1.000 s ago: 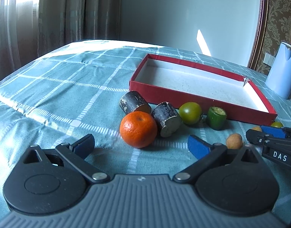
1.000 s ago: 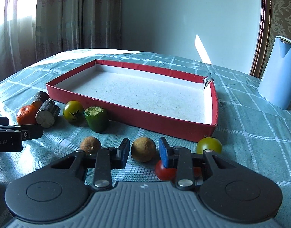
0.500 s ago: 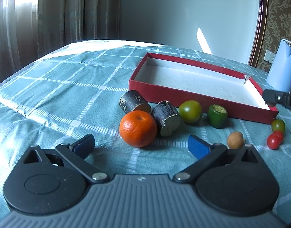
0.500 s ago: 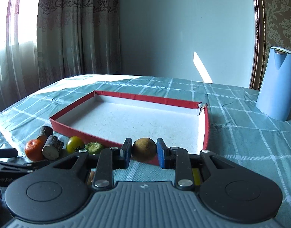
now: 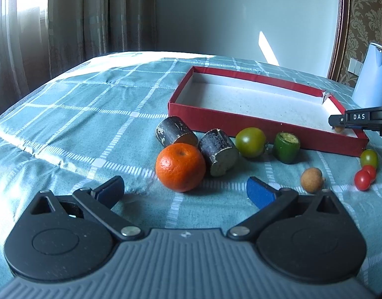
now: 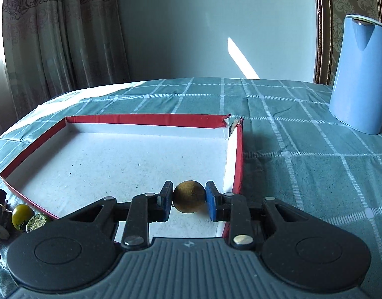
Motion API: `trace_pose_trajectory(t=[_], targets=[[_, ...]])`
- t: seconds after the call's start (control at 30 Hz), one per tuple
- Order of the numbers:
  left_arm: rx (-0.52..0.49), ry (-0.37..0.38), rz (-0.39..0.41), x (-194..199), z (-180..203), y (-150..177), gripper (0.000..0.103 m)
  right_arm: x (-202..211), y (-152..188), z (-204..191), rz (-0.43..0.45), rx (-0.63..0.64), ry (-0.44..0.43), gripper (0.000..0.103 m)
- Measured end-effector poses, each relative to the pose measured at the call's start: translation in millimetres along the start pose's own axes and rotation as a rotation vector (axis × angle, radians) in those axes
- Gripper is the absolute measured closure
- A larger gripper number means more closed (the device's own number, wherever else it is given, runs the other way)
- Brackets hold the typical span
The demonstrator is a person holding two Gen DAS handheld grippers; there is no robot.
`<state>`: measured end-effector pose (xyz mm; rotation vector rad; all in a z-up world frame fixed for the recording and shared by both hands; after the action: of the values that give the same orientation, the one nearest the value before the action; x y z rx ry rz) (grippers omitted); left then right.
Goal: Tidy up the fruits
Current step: 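Carry the kiwi over the red tray and open the right gripper, then grasp the small brown longan with the left gripper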
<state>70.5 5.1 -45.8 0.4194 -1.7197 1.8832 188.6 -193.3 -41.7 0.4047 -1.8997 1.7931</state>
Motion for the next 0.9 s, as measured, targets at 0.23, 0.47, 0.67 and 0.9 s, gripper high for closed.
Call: trace_pose_trajectory(t=[0.23,0.47,0.67,0.9], targets=[[-0.003,-0.004,-0.002,-0.7,0.0,0.0,0.000,5.5,0.9,1.0,0.022,-0.012,-0.005,0.073],[-0.017,0.008,0.002,0.7,2.1,0.3,0.000,55.9,3.5,38.5,0.199,-0.125,0.037,0.073],[-0.054,0.029,0.027,4.9,8.0,0.4,0.000,85.4,30.3,76.1,0.226,-0.209,0.106,0.027],[-0.148,0.083,0.116,20.6,31.1,-2.0,0.000,80.3,38.3,93.6,0.183,-0.269,0.110,0.025]])
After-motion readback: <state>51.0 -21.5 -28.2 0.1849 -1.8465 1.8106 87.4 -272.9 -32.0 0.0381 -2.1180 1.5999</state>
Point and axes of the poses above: each gripper's, at about its wrist camera, not at the fingertips, and x roughly against the way its jaws point, z to its right, y to its underside, the point moved 7 cm from there along -x, roughly the way its jaws point, and after that the axes turned 10 degrees about y, right-handed, at the moved point
